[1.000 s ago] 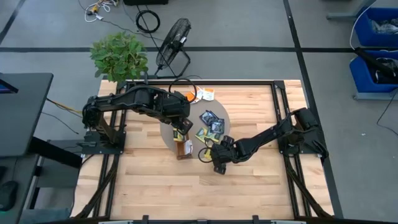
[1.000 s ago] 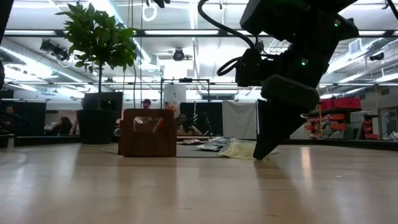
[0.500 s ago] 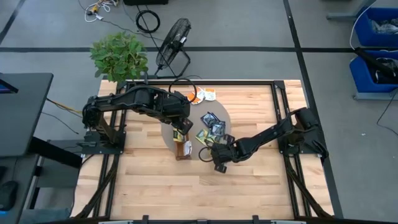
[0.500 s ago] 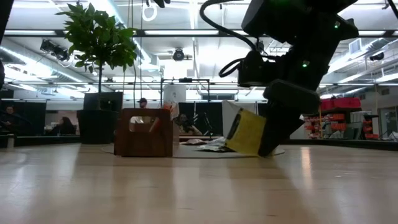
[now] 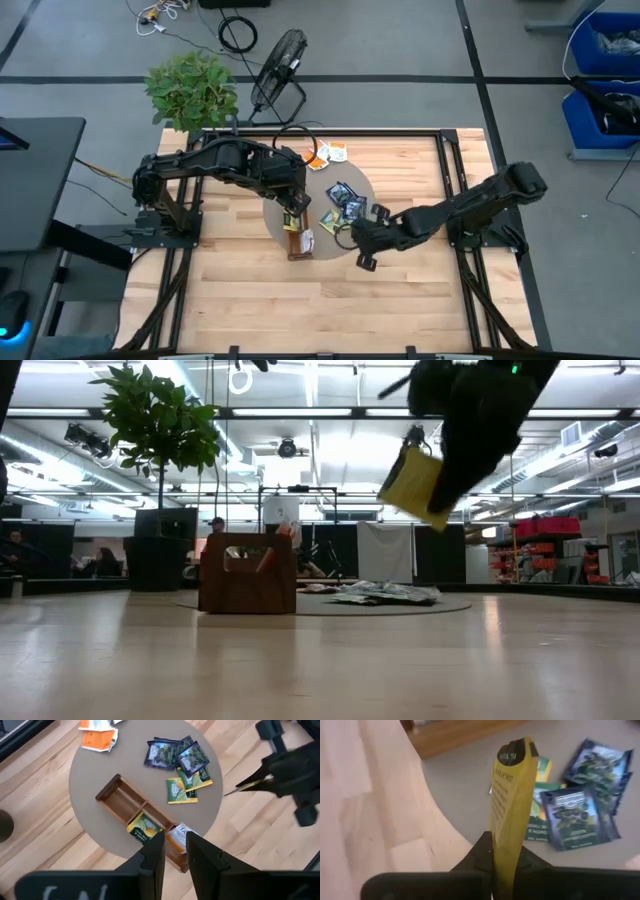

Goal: Pick & Place Tea
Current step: Put the yellow tea bag into the middle section of the wooden organizer

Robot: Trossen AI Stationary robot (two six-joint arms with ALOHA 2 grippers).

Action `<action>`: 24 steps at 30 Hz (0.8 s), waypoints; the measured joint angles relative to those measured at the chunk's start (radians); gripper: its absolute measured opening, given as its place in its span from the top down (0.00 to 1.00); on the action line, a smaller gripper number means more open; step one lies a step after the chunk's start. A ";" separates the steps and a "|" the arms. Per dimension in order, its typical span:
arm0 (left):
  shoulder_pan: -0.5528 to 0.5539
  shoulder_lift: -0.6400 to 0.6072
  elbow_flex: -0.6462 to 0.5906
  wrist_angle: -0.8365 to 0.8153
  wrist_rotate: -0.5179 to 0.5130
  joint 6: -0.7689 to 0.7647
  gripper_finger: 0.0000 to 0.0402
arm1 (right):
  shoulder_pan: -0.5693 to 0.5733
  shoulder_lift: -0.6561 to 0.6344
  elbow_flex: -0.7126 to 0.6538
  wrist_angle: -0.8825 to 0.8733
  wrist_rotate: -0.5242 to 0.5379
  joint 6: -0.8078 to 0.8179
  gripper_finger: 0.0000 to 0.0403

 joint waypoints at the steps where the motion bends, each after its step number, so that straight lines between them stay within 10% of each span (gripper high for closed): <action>1: 0.000 0.000 0.000 0.011 0.010 0.018 0.80 | 0.000 -0.027 0.000 -0.013 0.001 0.004 0.97; 24: -0.021 0.011 -0.001 0.596 0.238 0.375 0.76 | 0.000 -0.376 0.002 0.297 -0.109 -0.059 0.98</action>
